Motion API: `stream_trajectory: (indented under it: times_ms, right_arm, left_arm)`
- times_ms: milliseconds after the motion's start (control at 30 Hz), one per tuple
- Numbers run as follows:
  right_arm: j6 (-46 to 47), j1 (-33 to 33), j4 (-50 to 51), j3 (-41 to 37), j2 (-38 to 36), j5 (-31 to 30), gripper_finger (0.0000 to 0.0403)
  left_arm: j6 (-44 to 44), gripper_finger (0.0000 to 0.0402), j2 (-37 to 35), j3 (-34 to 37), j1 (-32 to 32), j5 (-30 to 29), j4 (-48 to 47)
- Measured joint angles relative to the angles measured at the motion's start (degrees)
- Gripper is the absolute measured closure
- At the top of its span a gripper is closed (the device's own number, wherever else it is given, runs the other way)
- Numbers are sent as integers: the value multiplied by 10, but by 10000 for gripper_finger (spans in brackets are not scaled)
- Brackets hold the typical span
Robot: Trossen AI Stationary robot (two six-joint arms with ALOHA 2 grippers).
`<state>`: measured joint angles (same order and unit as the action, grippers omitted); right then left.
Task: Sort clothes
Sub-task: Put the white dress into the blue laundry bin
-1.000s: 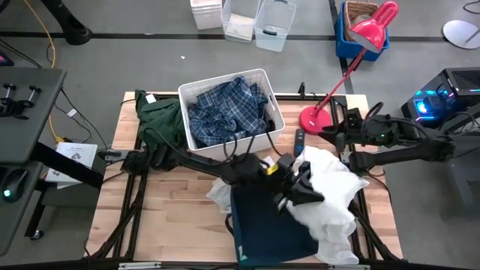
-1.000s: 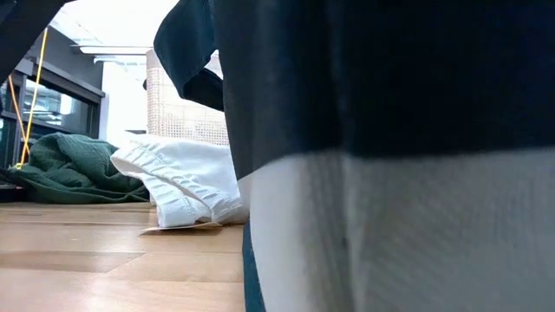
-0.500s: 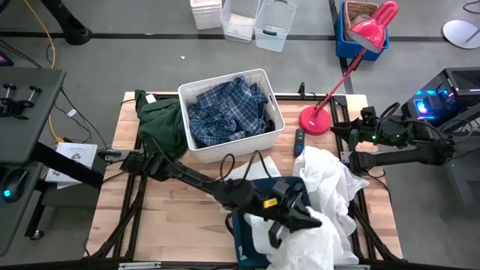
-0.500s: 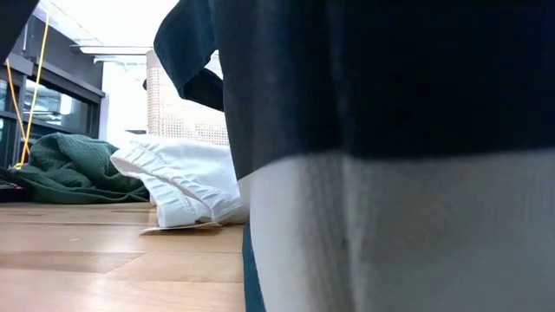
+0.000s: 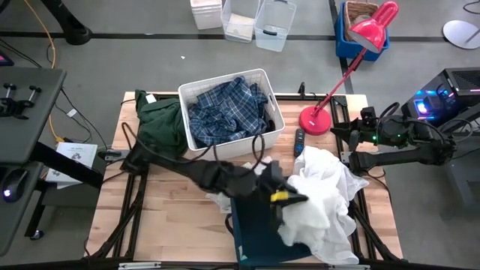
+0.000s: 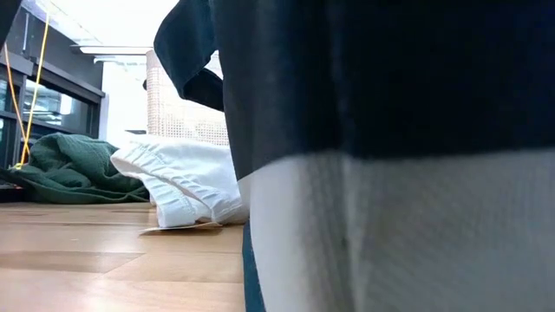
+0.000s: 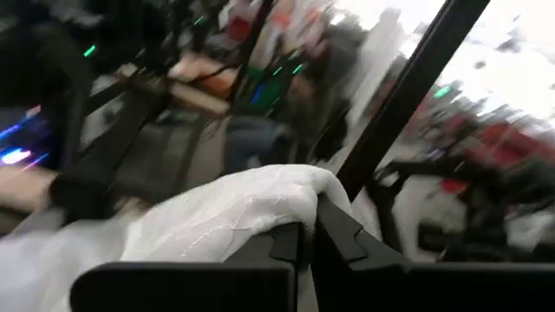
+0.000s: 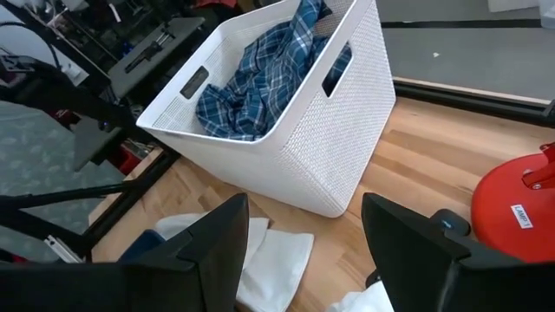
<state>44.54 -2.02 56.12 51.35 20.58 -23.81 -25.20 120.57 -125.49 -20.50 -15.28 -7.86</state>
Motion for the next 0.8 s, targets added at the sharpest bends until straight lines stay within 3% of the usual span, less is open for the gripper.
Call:
stream_trajectory:
  times_ms: [200, 500, 633, 800]
  right_arm:
    - [-16, 0, 0, 0, 0, -14, 182]
    - [-17, 0, 0, 0, 0, -27, 182]
    - [-11, 0, -3, 0, 0, -27, 182]
    - [-10, 0, -22, 0, 4, -26, 182]
  left_arm:
    - [-50, 401, -16, 0, -27, -68, -165]
    - [-193, 401, -17, 1, -39, -69, -482]
    - [-216, 401, -9, 1, -32, -18, -554]
    - [-172, 401, 48, 0, -11, 95, -498]
